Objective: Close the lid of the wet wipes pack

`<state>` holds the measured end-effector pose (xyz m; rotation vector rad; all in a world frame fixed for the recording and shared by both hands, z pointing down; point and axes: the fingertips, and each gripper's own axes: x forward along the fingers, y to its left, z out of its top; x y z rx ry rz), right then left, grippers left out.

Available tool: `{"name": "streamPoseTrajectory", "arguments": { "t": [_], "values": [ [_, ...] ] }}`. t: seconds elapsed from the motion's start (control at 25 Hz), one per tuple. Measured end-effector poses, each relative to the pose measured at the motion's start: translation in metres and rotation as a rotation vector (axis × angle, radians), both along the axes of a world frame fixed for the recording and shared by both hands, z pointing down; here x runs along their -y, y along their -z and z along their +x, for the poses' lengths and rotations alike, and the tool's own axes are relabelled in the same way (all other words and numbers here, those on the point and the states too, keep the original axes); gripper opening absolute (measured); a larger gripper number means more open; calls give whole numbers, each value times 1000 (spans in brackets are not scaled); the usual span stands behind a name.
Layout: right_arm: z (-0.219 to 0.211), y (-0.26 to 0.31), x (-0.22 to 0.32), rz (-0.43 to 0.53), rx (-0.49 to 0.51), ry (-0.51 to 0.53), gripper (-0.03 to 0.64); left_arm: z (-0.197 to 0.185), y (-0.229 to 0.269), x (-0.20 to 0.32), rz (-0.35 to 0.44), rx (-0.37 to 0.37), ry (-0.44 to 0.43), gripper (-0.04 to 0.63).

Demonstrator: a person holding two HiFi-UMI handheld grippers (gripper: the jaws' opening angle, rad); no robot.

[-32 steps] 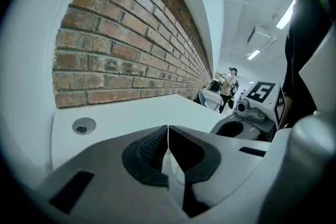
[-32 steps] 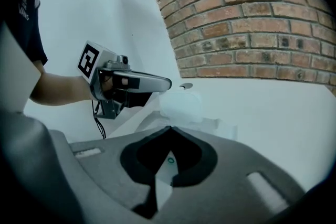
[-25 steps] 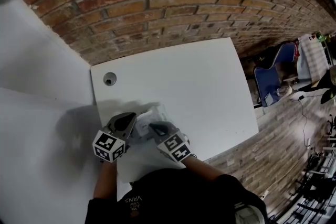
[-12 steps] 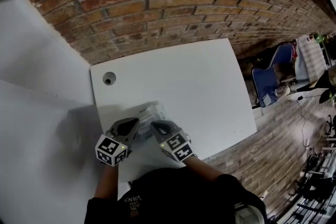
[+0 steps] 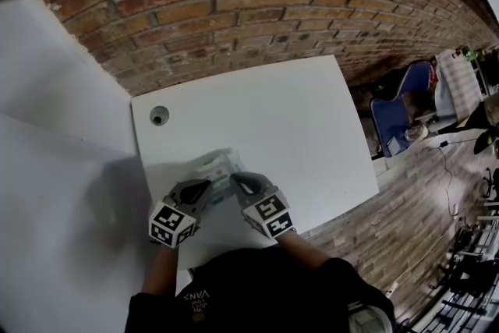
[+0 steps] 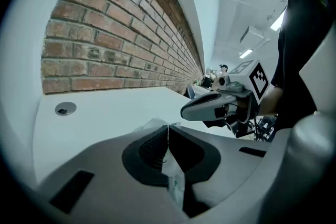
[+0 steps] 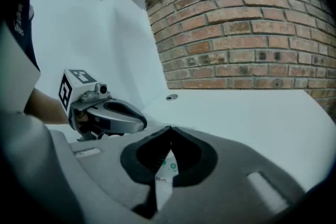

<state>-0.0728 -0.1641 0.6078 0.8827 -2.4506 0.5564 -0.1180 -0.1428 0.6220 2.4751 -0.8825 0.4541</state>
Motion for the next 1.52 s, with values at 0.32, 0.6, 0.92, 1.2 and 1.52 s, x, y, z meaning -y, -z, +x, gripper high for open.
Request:
{"name": "streamPoseTrajectory", "arguments": {
  "t": [0.32,0.6,0.92,1.2,1.52],
  "values": [
    [-8,5,4,13,17,24,-3,3,-5,-5,-20,15,7,2],
    [-26,-2,-2,2,13,94,-3,0,-11,-11,-28,33,29,2],
    [-39,-11,-10,-11,-2,144,-3,-5,-12,-18,-37,53,35,2],
    [-45,-20,-18,-24,-19,174,-2,-9,-16,-23,-46,63,51,2],
    [-45,-26,-22,-21,-38,184,-2,-10,-19,-27,-55,79,56,2]
  ]
}}
